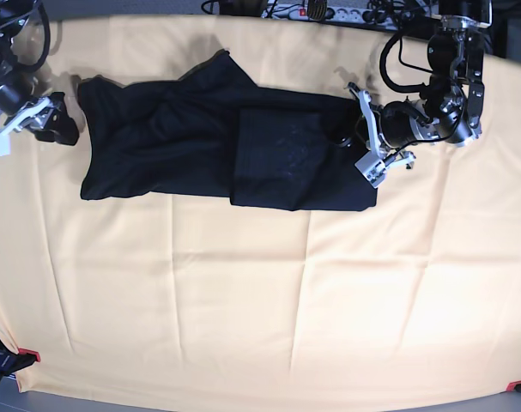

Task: Fold the T-shirt properly
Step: 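Press the folded end flat with the left gripper and release, then grasp the other strip end with the right gripper and lift it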

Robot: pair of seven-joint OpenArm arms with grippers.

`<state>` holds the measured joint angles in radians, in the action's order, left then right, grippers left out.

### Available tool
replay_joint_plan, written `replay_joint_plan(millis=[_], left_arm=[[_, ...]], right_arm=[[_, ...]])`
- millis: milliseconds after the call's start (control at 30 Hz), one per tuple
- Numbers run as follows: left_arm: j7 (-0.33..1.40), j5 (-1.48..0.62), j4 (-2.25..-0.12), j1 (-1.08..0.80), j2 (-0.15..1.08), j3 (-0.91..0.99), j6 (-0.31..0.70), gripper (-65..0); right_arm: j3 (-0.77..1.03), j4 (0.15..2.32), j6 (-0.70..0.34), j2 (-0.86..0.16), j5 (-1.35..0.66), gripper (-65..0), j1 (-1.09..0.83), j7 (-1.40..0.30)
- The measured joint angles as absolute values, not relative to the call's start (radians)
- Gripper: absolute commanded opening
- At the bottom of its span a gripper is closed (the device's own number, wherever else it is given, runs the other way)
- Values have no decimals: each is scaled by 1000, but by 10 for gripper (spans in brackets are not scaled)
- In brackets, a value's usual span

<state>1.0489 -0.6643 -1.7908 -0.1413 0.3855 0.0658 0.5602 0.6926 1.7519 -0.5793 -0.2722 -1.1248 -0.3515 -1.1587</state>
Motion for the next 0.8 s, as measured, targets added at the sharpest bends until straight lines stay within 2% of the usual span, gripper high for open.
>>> replay_joint_plan(millis=[200, 467, 600, 800], left_arm=[[1074, -682, -1791, -141, 385, 67, 559, -650], [1083, -693, -1791, -141, 386, 67, 557, -650], [1091, -708, -1791, -141, 386, 67, 557, -650], [1092, -711, -1791, -141, 388, 68, 557, -650]], right_arm=[[603, 1752, -586, -207, -1067, -268, -336, -1126], [611, 1752, -524, -205, -900, -268, -326, -1046], [611, 1752, -478, -204, -909, -256, -324, -1047], [611, 1751, -511, -181, -1037, -256, -327, -1106]])
